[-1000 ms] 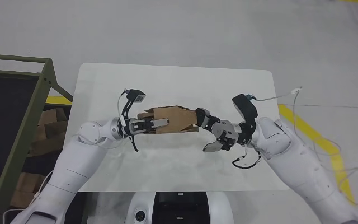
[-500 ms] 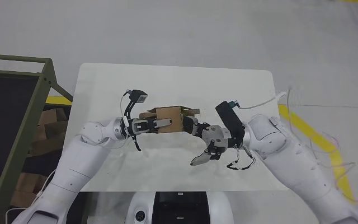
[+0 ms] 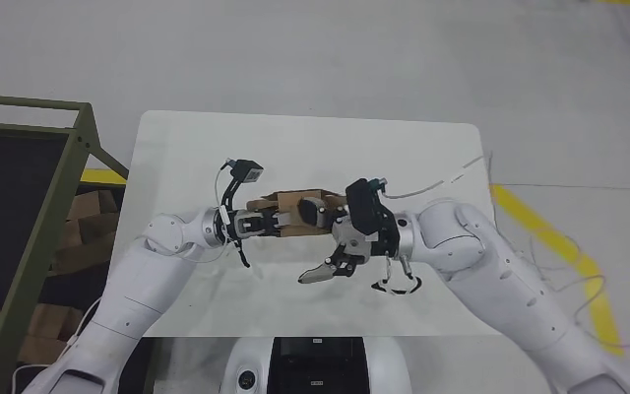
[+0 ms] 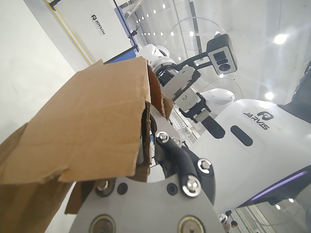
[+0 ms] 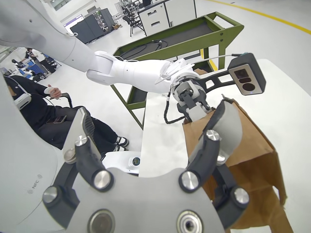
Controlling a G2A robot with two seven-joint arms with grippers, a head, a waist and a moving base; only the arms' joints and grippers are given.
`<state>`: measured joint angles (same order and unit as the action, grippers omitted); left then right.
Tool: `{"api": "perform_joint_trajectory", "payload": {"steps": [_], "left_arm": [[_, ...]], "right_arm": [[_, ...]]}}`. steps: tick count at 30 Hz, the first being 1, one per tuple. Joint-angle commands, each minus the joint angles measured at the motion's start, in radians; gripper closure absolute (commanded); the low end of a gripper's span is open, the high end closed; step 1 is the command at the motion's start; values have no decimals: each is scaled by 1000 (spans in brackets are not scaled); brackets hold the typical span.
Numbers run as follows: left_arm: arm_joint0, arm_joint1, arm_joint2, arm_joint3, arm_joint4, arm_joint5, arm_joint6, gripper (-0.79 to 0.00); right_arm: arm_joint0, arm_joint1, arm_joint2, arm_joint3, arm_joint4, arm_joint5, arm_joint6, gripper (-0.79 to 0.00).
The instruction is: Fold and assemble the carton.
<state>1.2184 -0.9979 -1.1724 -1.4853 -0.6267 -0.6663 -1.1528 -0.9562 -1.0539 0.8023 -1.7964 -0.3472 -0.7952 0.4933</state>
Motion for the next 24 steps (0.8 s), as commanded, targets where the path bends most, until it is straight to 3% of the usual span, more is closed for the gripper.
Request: {"api": "perform_joint_trajectory", "payload": {"steps": [1,19,24], "left_arm": [[-1,-1,0,0,0,-1,0,0],[2,-6,-2,-2,-1,-9,8,0],[5,-7,-11,-5,-7,-35,34,0]], "right_arm": [[0,-2,-3,-1,-8,10,-3,-785],[-8,-14,12,17,-9,22,-9,-785],[-38,-10,59,-11,-57,-2,-71,-785]]}}
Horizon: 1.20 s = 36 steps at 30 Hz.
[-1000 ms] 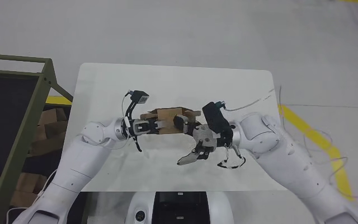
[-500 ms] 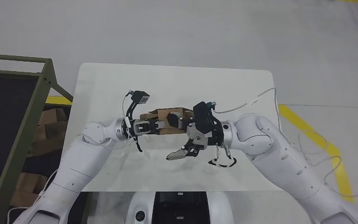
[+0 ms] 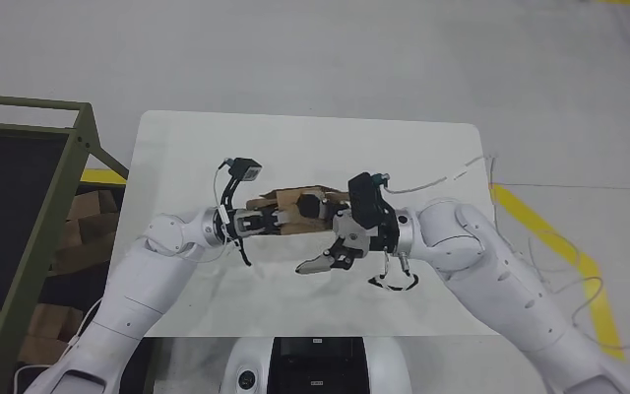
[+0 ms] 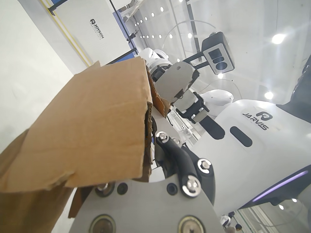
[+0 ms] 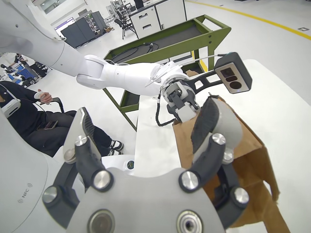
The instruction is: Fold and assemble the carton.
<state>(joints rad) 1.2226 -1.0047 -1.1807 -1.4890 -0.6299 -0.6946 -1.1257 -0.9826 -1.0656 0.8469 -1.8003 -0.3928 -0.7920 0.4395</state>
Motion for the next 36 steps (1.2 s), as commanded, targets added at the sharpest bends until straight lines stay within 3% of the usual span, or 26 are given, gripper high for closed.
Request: {"api": "perform_joint_trajectory", "payload": {"steps": [1,9,15,25,36], "left_arm": [[2,0,-5,-3,-5,-13,14,0],[12,4,-30,-25,-25,-58,59,0],[20,11,-41,-45,-31,-85,86,0],[27,24,-29,-69,-9,-121,121,0],[30,47,-4,-88,6,-150,150,0]], "right_arm": [[-26,5,29,-15,-19,-14,-35,-785],[-190,39,193,-85,-40,-124,-148,-785],[-277,63,252,-97,51,-203,-112,-785],[-226,73,178,-64,212,-220,12,-785],[-172,66,137,7,252,-214,30,-785]]}}
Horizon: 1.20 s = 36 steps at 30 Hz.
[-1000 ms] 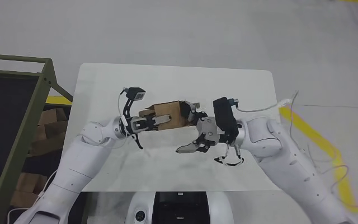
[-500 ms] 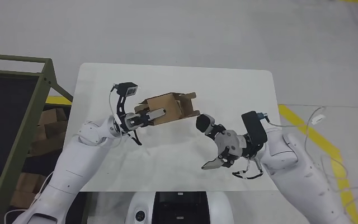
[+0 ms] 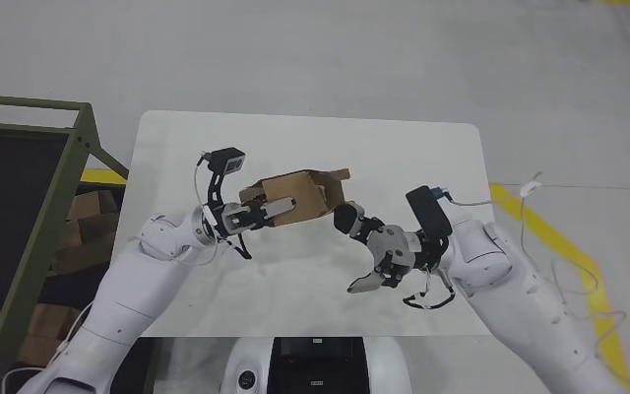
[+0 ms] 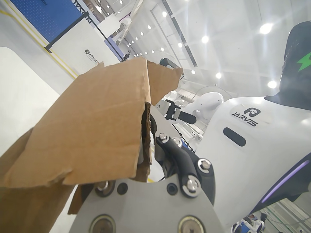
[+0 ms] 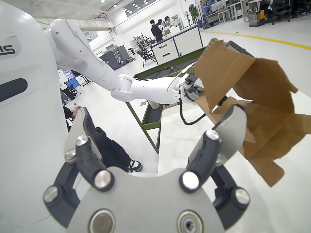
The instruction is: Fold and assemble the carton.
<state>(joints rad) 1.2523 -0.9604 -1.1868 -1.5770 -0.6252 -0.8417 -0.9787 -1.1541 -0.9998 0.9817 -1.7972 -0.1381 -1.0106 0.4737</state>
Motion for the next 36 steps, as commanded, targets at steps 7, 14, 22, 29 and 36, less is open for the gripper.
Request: {"api": "perform_joint_trajectory", "payload": {"steps": [7,14,22,29,36], "left_arm": [[-2,17,21,-2,-3,-20,20,0],[-13,31,52,-8,-5,-24,25,0],[-30,50,84,-11,-13,-14,14,0],[-43,64,109,-10,-24,-17,17,0],[-55,75,133,-4,-31,-23,24,0]], "right_arm": [[-13,-1,6,13,-9,-2,-15,-785],[15,-8,-24,37,7,-1,-4,-785],[47,-12,-38,52,37,-2,12,-785],[61,-9,-59,52,73,-2,57,-785],[99,-12,-108,63,129,-2,124,-785]]}}
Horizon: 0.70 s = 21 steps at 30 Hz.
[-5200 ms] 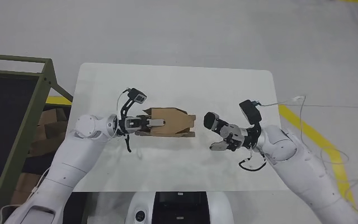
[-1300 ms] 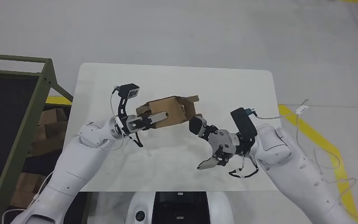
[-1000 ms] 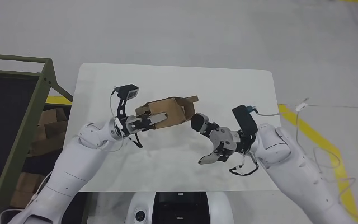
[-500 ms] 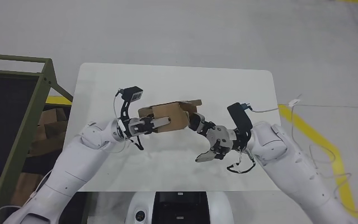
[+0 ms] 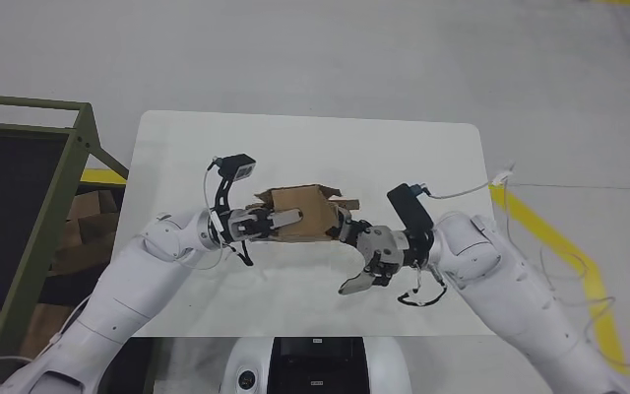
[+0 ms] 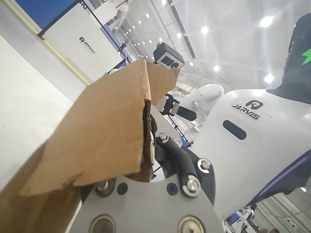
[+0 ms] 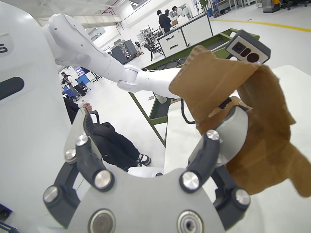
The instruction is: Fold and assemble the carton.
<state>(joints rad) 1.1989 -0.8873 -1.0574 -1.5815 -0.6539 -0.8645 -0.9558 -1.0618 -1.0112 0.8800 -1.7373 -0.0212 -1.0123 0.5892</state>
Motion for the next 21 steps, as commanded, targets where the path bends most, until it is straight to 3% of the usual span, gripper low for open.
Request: {"api": "perform_joint_trajectory", "payload": {"steps": [1,13,21], "left_arm": [[-4,3,6,0,-2,-1,1,0],[-18,21,36,3,-14,-12,12,0],[-22,35,57,-7,-80,8,-8,0]], "right_arm": [[13,-1,-13,6,22,0,17,-785],[54,-7,-42,35,98,0,74,-785],[7,7,41,-6,67,0,40,-785]]}}
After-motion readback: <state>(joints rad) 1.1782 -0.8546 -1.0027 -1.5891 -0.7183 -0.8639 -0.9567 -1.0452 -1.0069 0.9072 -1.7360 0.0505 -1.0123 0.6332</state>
